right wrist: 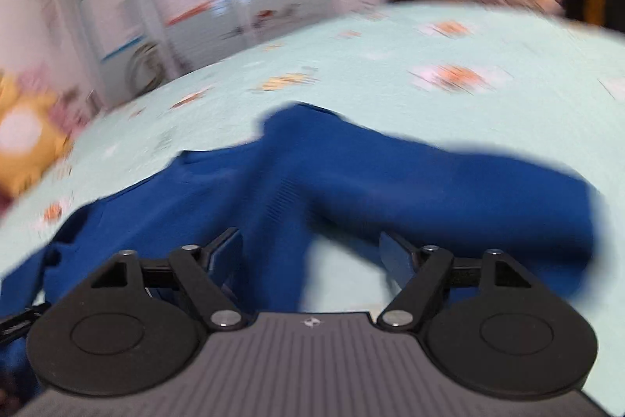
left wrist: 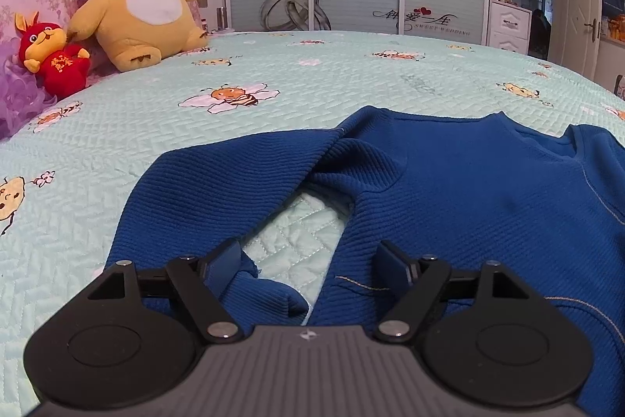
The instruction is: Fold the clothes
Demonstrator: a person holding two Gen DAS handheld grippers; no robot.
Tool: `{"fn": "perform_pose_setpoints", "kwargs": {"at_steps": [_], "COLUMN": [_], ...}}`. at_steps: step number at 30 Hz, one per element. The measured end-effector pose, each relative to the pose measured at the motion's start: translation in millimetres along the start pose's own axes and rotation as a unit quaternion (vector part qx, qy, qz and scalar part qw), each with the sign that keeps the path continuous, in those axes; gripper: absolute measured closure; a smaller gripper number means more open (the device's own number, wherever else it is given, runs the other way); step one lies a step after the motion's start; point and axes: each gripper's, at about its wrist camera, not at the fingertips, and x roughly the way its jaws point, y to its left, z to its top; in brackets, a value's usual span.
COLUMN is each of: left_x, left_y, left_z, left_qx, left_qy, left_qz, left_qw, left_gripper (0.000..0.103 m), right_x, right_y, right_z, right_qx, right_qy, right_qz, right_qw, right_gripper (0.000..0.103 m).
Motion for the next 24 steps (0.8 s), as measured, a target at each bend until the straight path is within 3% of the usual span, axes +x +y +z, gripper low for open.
{"fn": "perform_pose_setpoints", "kwargs": {"at_steps": [3, 7, 10, 12, 13, 14, 15, 16, 18, 21, 23, 24], "left_x": [0.3, 0.0, 1.1, 1.3, 1.4, 1.2, 1.0, 1.0, 1.3, 1.5, 1.1, 0.8], "left_y": [-0.2, 0.3, -0.5, -0.8, -0.5, -0.1, 0.3, 0.0, -0.9, -3.6, -2.7, -2.0], "left_z": [0.2, -0.2, 0.1, 0.2, 0.3, 0.4, 0.4, 0.5, 0.7, 1.0, 0.6, 0.4], "left_qx": [0.001, -0.001, 0.002, 0.002, 0.002, 0.0, -0.001, -0.001, 0.001, 0.008, 0.005, 0.003], "left_qy": [0.0, -0.002, 0.0, 0.0, 0.0, 0.0, 0.0, 0.0, 0.001, 0.002, 0.001, 0.001], "left_qz": [0.001, 0.0, 0.002, 0.001, 0.001, 0.0, -0.001, -0.001, 0.0, 0.004, 0.002, 0.001], "left_qw": [1.0, 1.0, 1.0, 1.0, 1.0, 1.0, 1.0, 1.0, 1.0, 1.0, 1.0, 1.0], "left_gripper": [0.023, 0.023, 0.022, 0.022, 0.022, 0.022, 0.022, 0.022, 0.022, 0.021, 0.021, 0.021], "right_x": [-32.6, -22.4, 0.6, 12.8, 17.9, 20.5, 22.1, 14.8, -4.2, -29.6, -25.5, -22.2], "right_y": [-61.9, -103.8, -124.1, -135.5, -139.0, -135.1, -131.1, -126.4, -119.9, -124.3, -127.3, -127.8], "right_z": [-12.0, -6.7, 9.7, 18.1, 23.4, 37.6, 52.3, 71.5, 107.3, 146.5, 147.3, 142.0], "right_qx": [0.115, 0.217, 0.318, 0.371, 0.382, 0.343, 0.3, 0.24, 0.141, 0.08, 0.079, 0.083], "right_qy": [-0.013, -0.019, -0.022, -0.032, -0.035, -0.028, -0.025, -0.061, -0.138, -0.199, -0.148, -0.12], "right_qz": [-0.015, 0.052, 0.069, 0.059, 0.043, -0.011, -0.064, -0.104, -0.16, -0.161, -0.147, -0.145], "right_qw": [0.993, 0.975, 0.945, 0.926, 0.922, 0.939, 0.952, 0.963, 0.967, 0.963, 0.975, 0.979], "right_gripper": [0.026, 0.025, 0.022, 0.023, 0.04, 0.086, 0.098, 0.097, 0.096, 0.066, 0.031, 0.028]}}
